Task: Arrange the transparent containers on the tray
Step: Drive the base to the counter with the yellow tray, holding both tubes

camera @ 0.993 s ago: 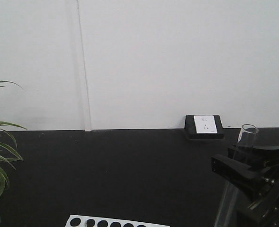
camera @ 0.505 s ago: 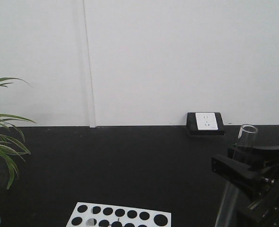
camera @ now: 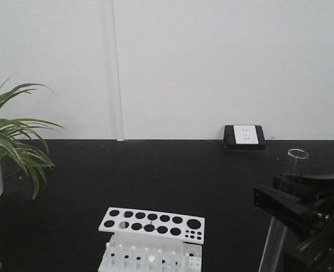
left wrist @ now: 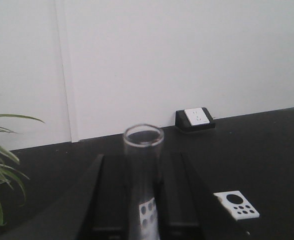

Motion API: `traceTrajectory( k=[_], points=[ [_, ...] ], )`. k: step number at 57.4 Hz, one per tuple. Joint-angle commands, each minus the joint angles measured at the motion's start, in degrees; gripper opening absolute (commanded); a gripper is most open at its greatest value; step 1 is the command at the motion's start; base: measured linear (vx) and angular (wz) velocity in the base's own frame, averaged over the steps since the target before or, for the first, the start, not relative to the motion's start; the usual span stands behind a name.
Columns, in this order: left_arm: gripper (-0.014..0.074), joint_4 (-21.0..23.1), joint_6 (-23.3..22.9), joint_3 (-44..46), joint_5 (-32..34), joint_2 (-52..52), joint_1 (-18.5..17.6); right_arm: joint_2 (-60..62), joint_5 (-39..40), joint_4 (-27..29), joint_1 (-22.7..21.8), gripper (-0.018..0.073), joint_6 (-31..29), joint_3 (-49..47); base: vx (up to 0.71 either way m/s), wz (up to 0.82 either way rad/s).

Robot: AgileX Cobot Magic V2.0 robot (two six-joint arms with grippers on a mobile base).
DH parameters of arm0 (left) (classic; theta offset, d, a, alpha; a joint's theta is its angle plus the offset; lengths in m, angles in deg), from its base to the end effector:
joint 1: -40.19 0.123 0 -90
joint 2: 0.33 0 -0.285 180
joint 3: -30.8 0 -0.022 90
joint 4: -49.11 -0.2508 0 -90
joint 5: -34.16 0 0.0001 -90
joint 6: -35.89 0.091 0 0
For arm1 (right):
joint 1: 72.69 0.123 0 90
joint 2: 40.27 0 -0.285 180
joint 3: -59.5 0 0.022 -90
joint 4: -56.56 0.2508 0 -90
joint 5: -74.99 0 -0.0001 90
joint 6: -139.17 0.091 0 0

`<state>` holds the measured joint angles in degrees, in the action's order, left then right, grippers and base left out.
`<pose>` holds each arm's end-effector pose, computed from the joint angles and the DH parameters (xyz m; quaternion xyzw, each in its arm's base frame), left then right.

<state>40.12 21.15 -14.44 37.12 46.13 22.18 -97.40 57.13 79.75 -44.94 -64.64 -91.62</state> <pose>0.1386 -0.0458 0.3460 0.0775 0.6952 -0.1499 0.6987 0.1561 0.0946 0.3821 -0.2340 0.7435 0.1871 0.5979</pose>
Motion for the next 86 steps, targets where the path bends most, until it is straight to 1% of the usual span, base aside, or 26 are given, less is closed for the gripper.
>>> traceTrajectory(
  k=[1, 32, 86],
  points=[
    [0.0135, 0.55, -0.12, 2.13, 4.77, -0.15, -0.14, 0.42, 4.34, 0.11, -0.35, 0.0114, -0.63, -2.23, -0.23, 0.13],
    [0.0135, 0.55, -0.12, 2.13, 4.77, -0.15, -0.14, 0.42, 4.39, 0.16, -0.35, 0.0114, -0.63, -2.23, -0.27, 0.12],
    [0.0135, 0.55, -0.12, 2.13, 4.77, -0.15, -0.14, 0.42, 4.37, 0.27, -0.35, 0.0114, -0.63, -2.23, -0.35, 0.18]
  ],
)
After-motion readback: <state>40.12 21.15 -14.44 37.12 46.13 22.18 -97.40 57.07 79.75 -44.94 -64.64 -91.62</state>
